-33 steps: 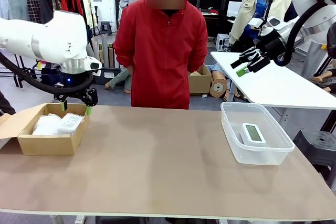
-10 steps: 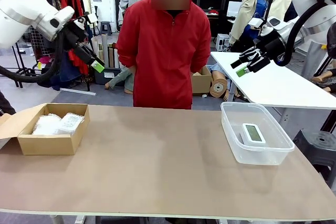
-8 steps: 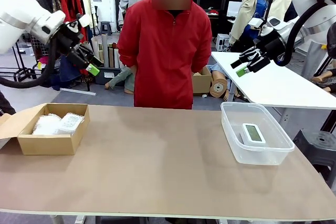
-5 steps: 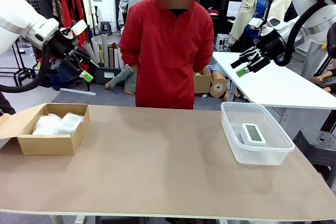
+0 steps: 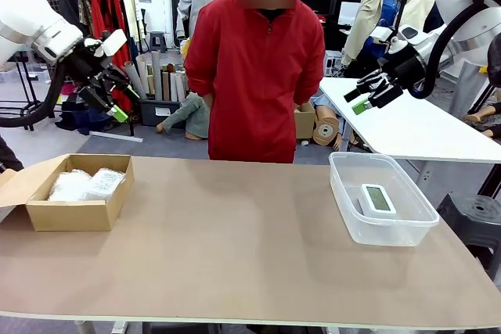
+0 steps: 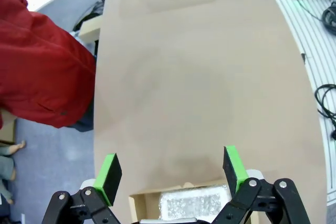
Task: Separate and place wrapped and unwrapped clocks.
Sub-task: If the picked Digital clock is wrapped, place it in the Package Box ; if not, place it in the Organizing box.
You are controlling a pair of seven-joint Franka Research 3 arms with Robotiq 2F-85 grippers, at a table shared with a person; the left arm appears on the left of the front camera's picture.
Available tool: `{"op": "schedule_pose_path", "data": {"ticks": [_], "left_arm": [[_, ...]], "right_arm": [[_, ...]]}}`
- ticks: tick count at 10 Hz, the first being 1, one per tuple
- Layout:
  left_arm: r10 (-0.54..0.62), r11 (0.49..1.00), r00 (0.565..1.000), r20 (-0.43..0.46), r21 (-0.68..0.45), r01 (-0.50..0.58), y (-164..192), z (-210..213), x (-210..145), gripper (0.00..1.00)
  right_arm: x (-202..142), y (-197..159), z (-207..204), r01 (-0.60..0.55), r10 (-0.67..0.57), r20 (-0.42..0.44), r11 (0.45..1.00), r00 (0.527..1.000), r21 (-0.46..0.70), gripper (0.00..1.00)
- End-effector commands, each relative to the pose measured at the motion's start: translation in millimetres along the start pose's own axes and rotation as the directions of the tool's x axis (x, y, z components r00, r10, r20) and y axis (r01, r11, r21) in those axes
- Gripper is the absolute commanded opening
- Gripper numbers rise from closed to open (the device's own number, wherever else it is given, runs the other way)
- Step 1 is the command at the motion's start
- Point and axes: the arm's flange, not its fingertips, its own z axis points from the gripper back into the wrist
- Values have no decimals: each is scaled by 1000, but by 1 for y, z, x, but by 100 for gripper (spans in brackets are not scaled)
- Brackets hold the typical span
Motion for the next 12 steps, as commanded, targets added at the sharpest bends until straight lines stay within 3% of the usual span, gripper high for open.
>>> {"op": "schedule_pose_path", "data": {"ticks": [1,2,12], "left_arm": [[61,998,998,18,-16,-61,5,-2,-1,100],[0,1000,1000,0,0,0,0,0,0,100],[0,1000,1000,0,0,0,0,0,0,100]], "right_arm": [[2,1,0,-7,7,-12,1000,1000,-7,100],[2,1,0,-7,7,-12,1000,1000,-7,100],[2,1,0,-7,7,-12,1000,1000,-7,100]]}}
